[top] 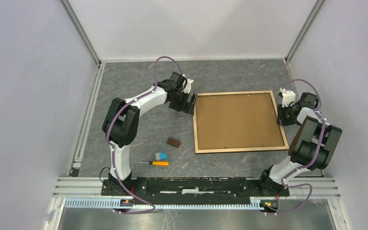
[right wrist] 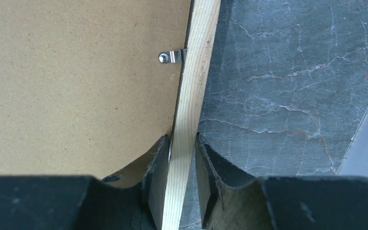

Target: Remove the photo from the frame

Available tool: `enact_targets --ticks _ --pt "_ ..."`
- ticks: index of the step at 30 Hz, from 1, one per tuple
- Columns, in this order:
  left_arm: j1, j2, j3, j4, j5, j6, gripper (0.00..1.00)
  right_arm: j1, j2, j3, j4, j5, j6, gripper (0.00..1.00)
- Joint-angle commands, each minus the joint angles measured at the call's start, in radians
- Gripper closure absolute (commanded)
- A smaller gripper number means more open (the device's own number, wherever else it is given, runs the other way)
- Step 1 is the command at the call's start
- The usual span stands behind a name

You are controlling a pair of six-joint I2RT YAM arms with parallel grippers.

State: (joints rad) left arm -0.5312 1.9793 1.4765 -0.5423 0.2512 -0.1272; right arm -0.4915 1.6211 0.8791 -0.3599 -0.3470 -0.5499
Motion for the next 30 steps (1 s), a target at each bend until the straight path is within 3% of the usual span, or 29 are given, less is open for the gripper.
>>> enact_targets --ticks 1,12,15,20,30 --pt "-0.013 0.054 0.043 0.03 -0.015 -0.081 0.11 0.055 0.089 -0.074 -0.29 -0.095 0.002 0.65" --pt "-0.007 0.072 0.044 0.005 -0.082 -0.052 0.12 0.098 0.127 -0.065 -0.389 -0.149 -0.099 0.64" --pt "0.003 0.077 0.054 -0.024 -0.142 -0.028 0.2 0.112 0.132 -0.063 -0.413 -0.173 -0.119 0.59" --pt "0.046 0.08 0.065 -0.078 -0.194 0.025 0.44 0.154 0.136 -0.068 -0.455 -0.193 -0.164 0.51" --pt "0.114 0.071 0.065 -0.084 -0.265 0.078 0.5 0.266 0.161 -0.034 -0.402 -0.247 -0.098 0.49"
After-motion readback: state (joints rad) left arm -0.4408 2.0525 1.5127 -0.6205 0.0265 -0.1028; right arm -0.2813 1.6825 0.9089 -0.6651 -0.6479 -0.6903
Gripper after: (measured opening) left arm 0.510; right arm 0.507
